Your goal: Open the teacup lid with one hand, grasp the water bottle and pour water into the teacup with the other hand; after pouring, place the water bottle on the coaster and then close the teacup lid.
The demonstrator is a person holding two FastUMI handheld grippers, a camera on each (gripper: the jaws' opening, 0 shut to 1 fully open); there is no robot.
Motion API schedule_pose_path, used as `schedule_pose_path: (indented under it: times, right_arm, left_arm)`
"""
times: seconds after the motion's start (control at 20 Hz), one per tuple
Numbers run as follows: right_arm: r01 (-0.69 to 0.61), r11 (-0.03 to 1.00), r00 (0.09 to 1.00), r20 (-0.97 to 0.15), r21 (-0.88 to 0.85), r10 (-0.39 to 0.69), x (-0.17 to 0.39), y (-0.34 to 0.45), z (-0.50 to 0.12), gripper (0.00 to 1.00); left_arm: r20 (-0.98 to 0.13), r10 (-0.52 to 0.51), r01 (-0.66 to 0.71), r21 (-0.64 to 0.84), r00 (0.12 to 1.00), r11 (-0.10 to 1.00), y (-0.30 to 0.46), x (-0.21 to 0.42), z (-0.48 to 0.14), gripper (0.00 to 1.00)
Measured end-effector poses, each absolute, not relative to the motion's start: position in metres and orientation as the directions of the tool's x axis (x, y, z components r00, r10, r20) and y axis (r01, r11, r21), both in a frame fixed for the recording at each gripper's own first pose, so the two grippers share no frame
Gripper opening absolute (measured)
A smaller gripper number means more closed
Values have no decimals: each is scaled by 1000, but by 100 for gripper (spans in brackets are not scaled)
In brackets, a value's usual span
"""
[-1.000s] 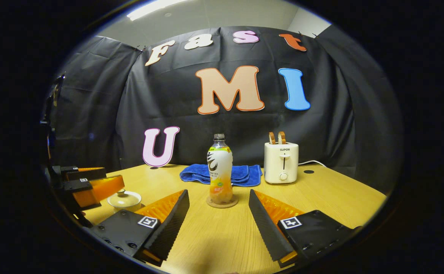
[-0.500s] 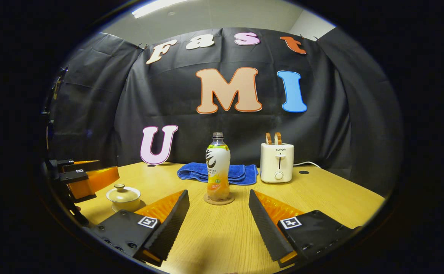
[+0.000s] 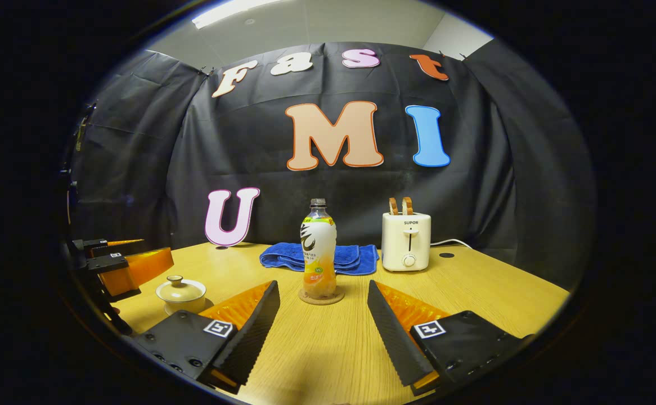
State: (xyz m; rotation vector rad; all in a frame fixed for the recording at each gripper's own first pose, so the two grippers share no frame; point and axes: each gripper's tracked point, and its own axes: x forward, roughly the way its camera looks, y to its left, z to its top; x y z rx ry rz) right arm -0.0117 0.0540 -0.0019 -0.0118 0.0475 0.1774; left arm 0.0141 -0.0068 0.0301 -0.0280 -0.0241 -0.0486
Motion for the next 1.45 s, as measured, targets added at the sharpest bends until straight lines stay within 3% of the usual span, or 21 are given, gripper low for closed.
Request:
schedule_pose_path:
  times: [0.2,0.25,0.3,0.35,0.4,0.5,1.4,1.45]
  right_arm:
    - [-165,986,986,-27,-11,165,-11,49,3,99]
    - [-164,986,986,-22,-8,164,-11,49,5,94]
    - [-163,987,986,-20,-7,163,-10,48,5,99]
    - [-160,987,987,-18,-7,160,-11,47,5,94]
    - [-158,987,987,-21,-8,158,-11,47,5,99]
    - [-157,988,987,-24,-6,157,-10,46,3,94]
    - [-152,988,988,-11,-4,152,-12,43,8,99]
    - [-152,988,988,-9,-3,152,-11,43,8,94]
  left_arm:
    - [31,-48,49,-30,998,998,-8,15,32,98]
    - [31,-48,49,-32,998,998,-7,15,31,98]
    - [30,-47,48,-34,998,998,-7,16,29,98]
    - [27,-47,48,-38,999,998,-7,16,29,98]
    - [21,-47,47,-41,999,998,-7,16,26,98]
    - [14,-49,50,-43,999,998,-8,17,24,97]
    - [37,-55,56,-36,998,998,-11,14,33,98]
    - [38,-54,56,-34,998,998,-11,14,34,98]
